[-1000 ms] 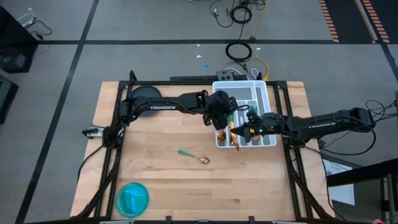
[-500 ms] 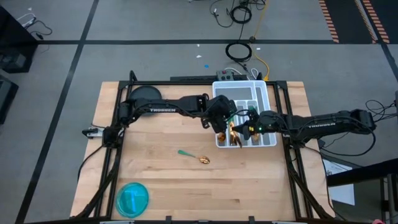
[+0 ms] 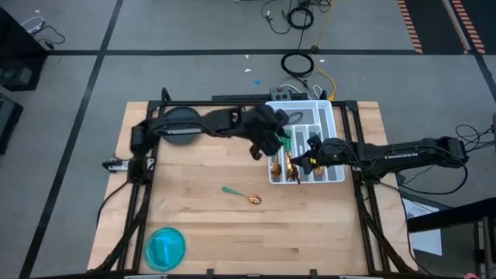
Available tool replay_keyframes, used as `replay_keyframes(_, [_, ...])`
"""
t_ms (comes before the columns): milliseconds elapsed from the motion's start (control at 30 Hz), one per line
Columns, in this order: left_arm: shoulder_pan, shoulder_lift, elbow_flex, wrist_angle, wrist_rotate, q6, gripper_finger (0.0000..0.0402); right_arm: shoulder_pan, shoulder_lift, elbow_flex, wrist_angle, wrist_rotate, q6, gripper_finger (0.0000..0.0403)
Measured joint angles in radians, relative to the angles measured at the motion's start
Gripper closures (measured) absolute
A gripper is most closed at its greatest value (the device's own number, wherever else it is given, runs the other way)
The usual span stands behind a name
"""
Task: Sort silverware
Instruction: Put the green knife on the silverware tray with the other green knives
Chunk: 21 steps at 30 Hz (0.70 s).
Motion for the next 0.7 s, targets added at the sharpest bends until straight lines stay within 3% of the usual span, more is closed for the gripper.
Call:
replay_keyframes(167, [0.041, -0.129, 0.0, -0.128, 0.121, -0.194, 0.0256, -0.007, 0.0, 0.0, 0.003, -0.002, 0.001, 0.0403])
replay_keyframes(400, [0.085, -0.316, 0.0, -0.309, 0.187, -0.413, 0.0256, -0.048, 0.0, 0.0, 0.003, -0.003, -0.036, 0.0403])
replay_keyframes(567, [0.093, -0.453, -0.086, -0.308, 0.254, -0.533, 0.0256, -0.129, 0.0, 0.0, 0.053, -0.085, -0.069, 0.0403])
replay_keyframes(700, [0.085, -0.556, -0.209, -0.197, 0.263, -0.586, 0.0256, -0.212, 0.0, -0.004, 0.142, -0.161, -0.085, 0.0403])
